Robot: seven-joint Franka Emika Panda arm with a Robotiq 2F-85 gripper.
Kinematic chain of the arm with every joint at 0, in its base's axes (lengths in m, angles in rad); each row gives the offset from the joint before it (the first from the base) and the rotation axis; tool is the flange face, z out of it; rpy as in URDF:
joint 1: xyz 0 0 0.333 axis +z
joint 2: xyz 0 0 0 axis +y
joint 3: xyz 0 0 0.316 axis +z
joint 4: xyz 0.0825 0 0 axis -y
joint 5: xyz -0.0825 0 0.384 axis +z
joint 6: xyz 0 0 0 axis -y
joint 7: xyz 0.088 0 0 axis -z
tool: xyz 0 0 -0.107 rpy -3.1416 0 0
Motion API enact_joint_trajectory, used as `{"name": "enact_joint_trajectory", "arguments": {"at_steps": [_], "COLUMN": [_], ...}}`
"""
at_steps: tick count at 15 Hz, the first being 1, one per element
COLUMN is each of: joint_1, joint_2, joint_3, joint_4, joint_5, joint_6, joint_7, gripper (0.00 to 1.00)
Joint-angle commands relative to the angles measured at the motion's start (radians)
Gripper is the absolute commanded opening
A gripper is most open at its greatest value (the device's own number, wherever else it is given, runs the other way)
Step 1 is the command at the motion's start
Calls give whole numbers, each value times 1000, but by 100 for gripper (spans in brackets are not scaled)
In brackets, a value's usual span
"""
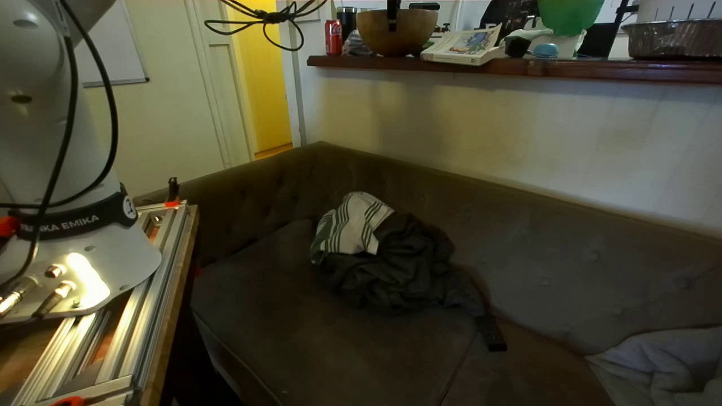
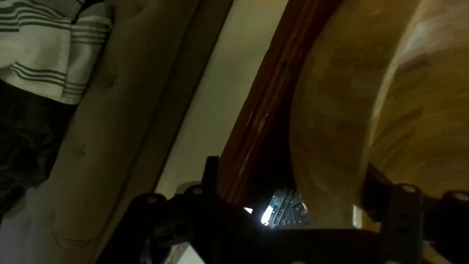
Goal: Put the brown bowl on the couch
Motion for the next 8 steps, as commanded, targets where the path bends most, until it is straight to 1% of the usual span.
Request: {"name": "enact_joint_trajectory", "arguments": {"at_steps": [1,3,5,8], "joint_1": [13,16,19,22], "joint_2": [24,27,30,35], "joint_3": [-13,-14,-14,-18], "joint_4": [71,81,91,103], "joint_5": [-24,-24,-24,-21], "joint_6": [-28,-26,-22,-24], "joint_7": [-7,-10,-11,-6], "gripper": [59,42,30,8]}}
